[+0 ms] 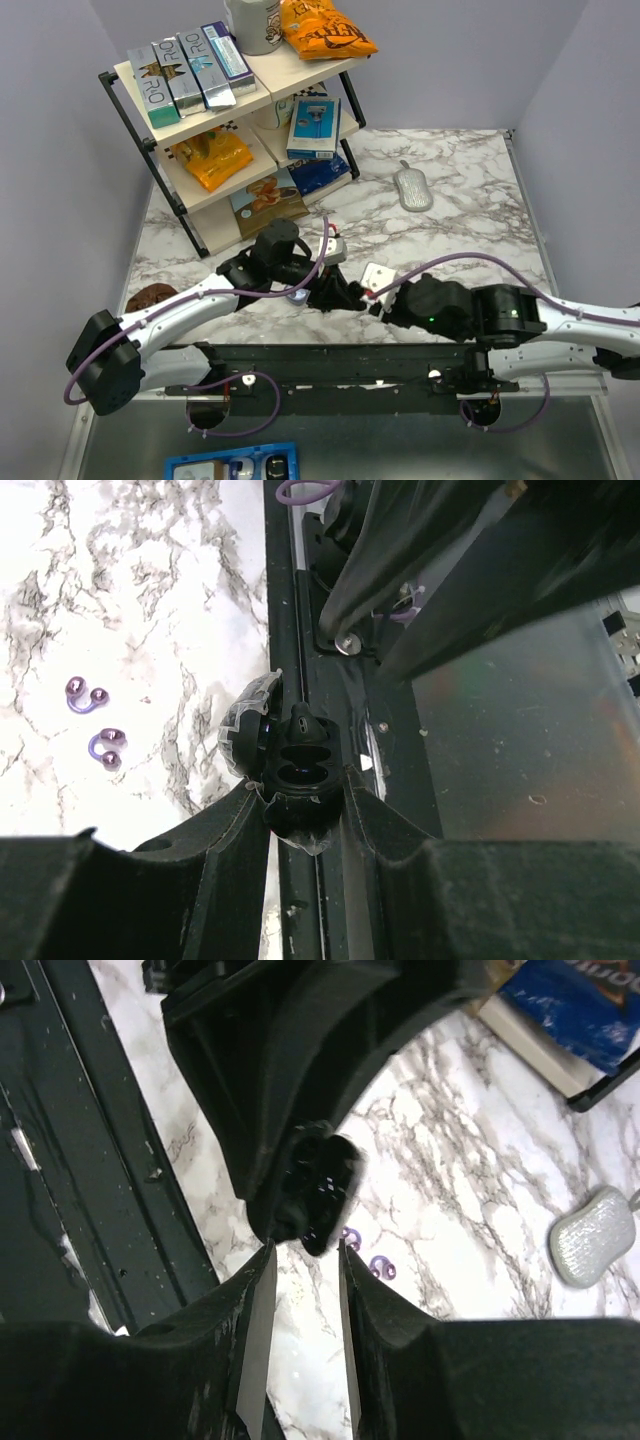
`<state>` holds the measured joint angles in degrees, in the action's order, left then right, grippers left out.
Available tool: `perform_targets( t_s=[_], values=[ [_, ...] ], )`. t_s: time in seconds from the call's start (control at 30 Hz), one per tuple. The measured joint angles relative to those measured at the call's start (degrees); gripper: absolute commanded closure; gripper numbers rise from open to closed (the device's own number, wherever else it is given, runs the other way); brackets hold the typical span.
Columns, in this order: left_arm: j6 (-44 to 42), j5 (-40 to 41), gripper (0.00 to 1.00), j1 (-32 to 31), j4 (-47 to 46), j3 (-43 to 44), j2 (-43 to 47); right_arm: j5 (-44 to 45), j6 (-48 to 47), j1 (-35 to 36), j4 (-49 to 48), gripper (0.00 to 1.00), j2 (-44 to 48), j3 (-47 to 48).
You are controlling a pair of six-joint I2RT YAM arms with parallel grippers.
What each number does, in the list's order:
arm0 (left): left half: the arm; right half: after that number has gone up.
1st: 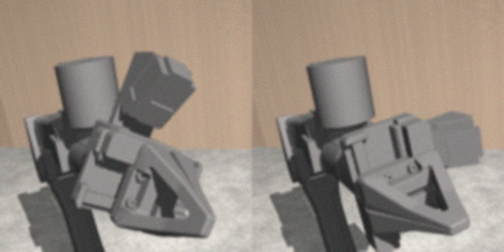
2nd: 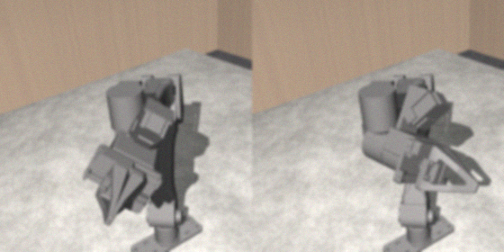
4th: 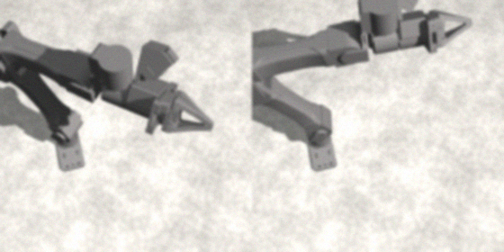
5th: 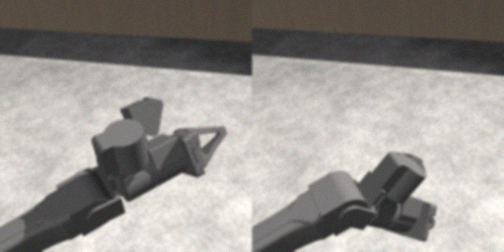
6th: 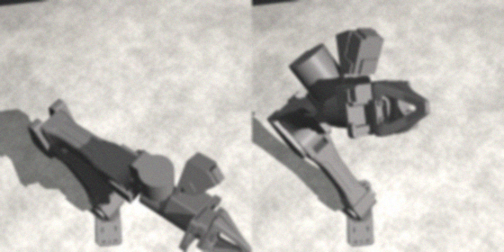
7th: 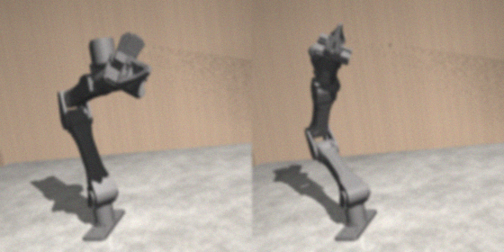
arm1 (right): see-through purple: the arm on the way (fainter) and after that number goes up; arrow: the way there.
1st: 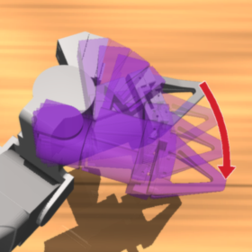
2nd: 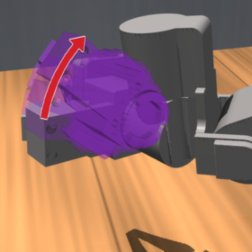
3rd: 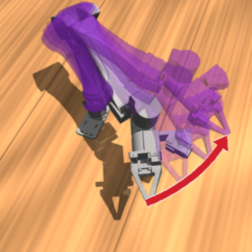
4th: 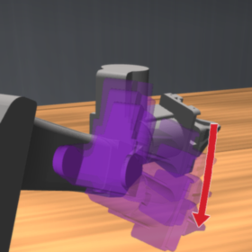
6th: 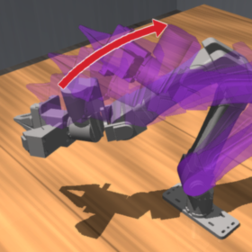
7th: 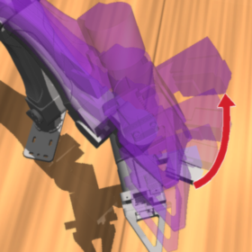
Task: Insert the wireless bluetooth earbuds into the charging case
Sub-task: Place the earbud in the charging case.
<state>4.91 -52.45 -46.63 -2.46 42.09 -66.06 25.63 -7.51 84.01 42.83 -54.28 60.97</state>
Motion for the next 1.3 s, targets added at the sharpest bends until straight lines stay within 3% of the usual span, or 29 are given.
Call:
perform_targets(
  t_s=[0.1,0.23,0.3,0.53,0.73,1.3],
  values=[
    [0.81,0.81,1.0,0.0,-1.16,-1.09,0.17,1.33,1.18,0.0,-0.52,0.59,4.48,0.17],
    [2.62,2.75,1.0,0.0,-4.72,-3.48,1.18,4.22,3.87,0.0,-2.12,0.78,9.01,0.2],
    [3.67,3.93,1.0,0.0,-6.86,-4.83,1.97,6.14,6.03,0.0,-2.97,0.8,10.1,0.02],
    [7.93,12.79,1.0,-3.15,-23.37,-15.8,8.26,8.68,14.34,0.0,-4.57,0.79,8.07,-3.85],
    [8.2,19.21,1.0,-7.02,-28.44,-17.27,8.7,8.07,16.74,0.0,-6.29,0.95,5.7,-5.33],
    [7.67,23.56,1.0,-8.63,-30.47,-17.29,9.92,8.48,17.16,0.0,-6.71,0.97,2.4,-5.31]
  ],
)
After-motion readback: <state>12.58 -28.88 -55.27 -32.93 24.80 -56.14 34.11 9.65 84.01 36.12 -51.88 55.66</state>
